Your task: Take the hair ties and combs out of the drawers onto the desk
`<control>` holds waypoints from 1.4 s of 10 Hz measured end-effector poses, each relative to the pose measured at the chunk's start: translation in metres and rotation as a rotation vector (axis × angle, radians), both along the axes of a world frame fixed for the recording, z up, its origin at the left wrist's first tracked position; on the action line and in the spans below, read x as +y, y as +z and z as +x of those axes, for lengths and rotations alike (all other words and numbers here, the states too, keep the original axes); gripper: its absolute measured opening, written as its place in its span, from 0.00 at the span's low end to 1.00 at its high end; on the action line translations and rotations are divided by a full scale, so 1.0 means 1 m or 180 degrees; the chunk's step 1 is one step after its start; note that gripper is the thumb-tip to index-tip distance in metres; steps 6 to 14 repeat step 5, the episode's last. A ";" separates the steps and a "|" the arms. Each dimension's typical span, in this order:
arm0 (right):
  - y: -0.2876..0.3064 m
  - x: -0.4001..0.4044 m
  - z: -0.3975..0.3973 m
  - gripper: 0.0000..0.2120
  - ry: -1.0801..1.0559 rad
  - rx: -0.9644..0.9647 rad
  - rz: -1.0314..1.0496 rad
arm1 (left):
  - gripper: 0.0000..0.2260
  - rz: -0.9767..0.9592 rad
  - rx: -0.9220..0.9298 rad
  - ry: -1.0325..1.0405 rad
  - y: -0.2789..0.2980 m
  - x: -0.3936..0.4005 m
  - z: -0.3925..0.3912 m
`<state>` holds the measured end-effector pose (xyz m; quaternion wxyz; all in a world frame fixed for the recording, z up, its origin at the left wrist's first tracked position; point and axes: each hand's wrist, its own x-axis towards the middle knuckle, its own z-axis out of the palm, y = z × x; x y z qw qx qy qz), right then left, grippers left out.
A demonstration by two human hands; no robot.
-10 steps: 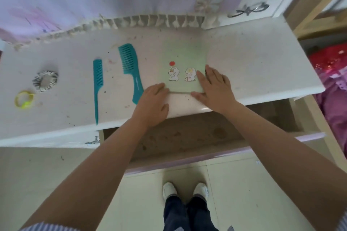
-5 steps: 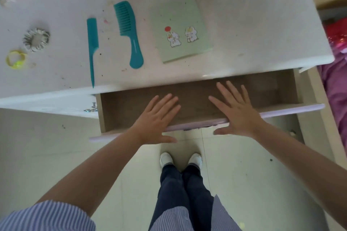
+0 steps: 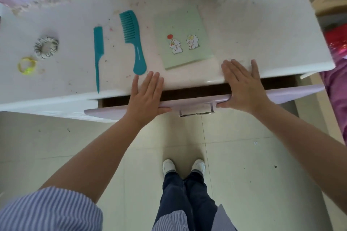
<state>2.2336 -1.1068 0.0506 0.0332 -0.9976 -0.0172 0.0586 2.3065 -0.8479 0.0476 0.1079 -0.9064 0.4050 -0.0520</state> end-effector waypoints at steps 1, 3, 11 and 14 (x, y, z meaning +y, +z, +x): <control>0.001 -0.002 0.018 0.43 -0.0104 -0.0309 -0.0059 | 0.34 -0.0240 -0.0146 -0.0035 -0.004 -0.008 0.019; 0.006 0.008 0.020 0.29 -0.0270 -0.0247 0.0160 | 0.34 -0.0707 -0.0218 -0.0063 -0.012 -0.004 0.028; 0.060 -0.016 0.041 0.07 -0.1017 -0.0510 0.3454 | 0.39 -0.0652 0.0270 0.0481 -0.017 -0.005 0.016; 0.060 -0.016 0.041 0.07 -0.1017 -0.0510 0.3454 | 0.39 -0.0652 0.0270 0.0481 -0.017 -0.005 0.016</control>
